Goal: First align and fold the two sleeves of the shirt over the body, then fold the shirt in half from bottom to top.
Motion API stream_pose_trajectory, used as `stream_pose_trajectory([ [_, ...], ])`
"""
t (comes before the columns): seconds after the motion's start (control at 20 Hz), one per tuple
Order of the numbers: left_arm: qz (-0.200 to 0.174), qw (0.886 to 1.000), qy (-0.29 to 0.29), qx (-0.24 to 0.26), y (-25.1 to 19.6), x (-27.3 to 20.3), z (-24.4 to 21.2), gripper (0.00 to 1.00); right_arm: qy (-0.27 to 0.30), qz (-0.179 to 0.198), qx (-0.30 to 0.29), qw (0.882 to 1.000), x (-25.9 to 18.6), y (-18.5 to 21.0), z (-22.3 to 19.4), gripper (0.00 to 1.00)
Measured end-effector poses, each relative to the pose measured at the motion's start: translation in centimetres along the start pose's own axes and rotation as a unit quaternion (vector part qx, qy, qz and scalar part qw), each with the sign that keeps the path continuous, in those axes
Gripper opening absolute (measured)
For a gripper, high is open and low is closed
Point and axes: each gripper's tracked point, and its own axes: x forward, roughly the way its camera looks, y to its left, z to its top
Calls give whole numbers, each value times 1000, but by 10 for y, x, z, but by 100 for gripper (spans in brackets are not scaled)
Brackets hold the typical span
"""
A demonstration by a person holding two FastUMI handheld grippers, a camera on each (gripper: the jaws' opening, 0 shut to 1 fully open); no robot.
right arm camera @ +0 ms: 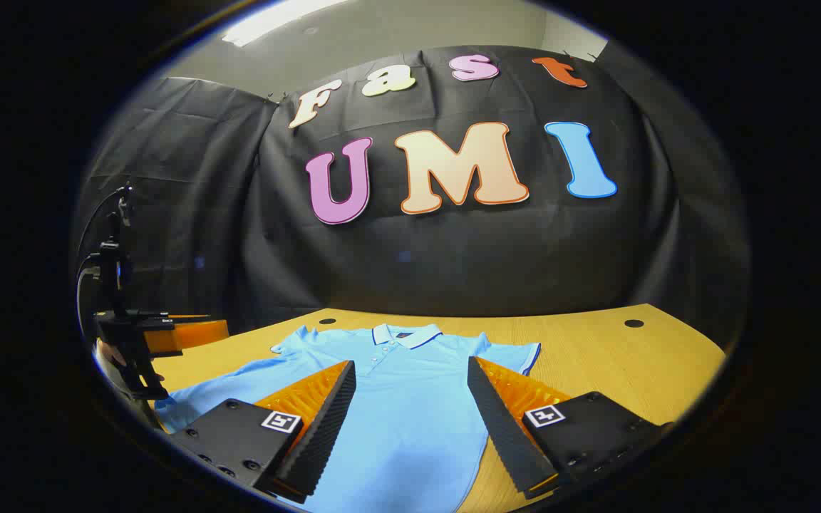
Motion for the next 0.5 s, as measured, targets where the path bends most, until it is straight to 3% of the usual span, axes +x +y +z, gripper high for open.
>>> stream_pose_trajectory([
  [0.5,1,1000,-2,4,1,0,1,95,12,-4,-7,1000,0,-1,-6,98],
])
